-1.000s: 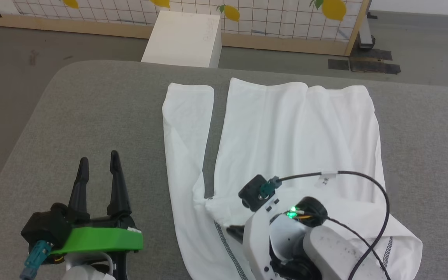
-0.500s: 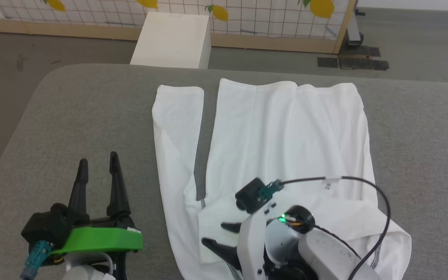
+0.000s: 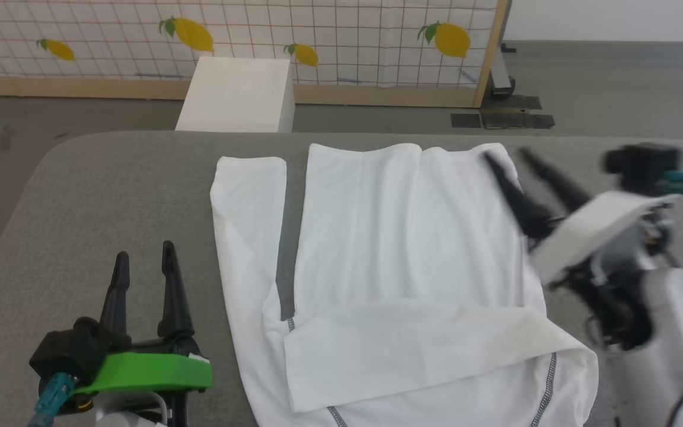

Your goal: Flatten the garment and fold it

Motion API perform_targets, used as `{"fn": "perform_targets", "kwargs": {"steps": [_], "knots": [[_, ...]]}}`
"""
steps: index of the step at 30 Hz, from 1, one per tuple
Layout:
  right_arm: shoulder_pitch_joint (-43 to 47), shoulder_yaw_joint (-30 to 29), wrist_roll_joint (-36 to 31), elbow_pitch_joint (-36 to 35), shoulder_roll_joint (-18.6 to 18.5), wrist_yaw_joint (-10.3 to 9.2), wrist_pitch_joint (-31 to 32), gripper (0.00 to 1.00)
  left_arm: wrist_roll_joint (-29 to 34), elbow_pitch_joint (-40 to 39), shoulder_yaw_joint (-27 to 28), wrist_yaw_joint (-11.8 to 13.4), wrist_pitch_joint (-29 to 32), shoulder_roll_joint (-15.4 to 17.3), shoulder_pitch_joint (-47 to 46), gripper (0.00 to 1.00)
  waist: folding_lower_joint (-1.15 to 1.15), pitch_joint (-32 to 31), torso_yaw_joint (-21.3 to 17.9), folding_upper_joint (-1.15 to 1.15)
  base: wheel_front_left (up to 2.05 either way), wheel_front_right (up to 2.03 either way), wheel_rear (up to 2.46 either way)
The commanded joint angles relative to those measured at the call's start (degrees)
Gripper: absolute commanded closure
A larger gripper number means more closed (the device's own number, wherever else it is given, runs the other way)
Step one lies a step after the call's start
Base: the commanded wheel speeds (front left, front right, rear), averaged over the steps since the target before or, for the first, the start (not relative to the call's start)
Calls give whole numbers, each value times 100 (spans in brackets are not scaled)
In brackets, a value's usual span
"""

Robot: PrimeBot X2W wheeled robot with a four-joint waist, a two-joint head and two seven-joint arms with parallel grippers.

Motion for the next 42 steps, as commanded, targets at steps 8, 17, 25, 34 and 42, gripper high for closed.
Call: {"fn": "perform_targets", "kwargs": {"steps": [8, 17, 25, 34, 42], "knots": [[614, -1910, -741, -319, 102, -9, -255, 0, -73, 33, -27, 52, 16, 30, -12, 0, 0, 141, -158, 52, 0, 0, 0], [799, -2508, -922, -827, 168, -9, 28, 0, -212, 319, 37, 301, 598, 65, -743, 0, 0, 925, -241, 52, 0, 0, 0], [503, -2691, -872, -1237, -40, -9, 273, 0, -262, 1450, 1, 579, 2168, 486, -2875, 0, 0, 1944, -273, 52, 0, 0, 0], [195, -2444, -765, -1498, -162, -9, 453, 0, 37, 3187, -242, 948, 3974, 1072, -5024, 0, 0, 2860, -560, 52, 0, 0, 0], [121, -2392, -708, -1576, -244, -9, 440, 0, 355, 3877, -518, 1294, 5208, 1380, -5596, 0, 0, 3261, -696, 52, 0, 0, 0]]}}
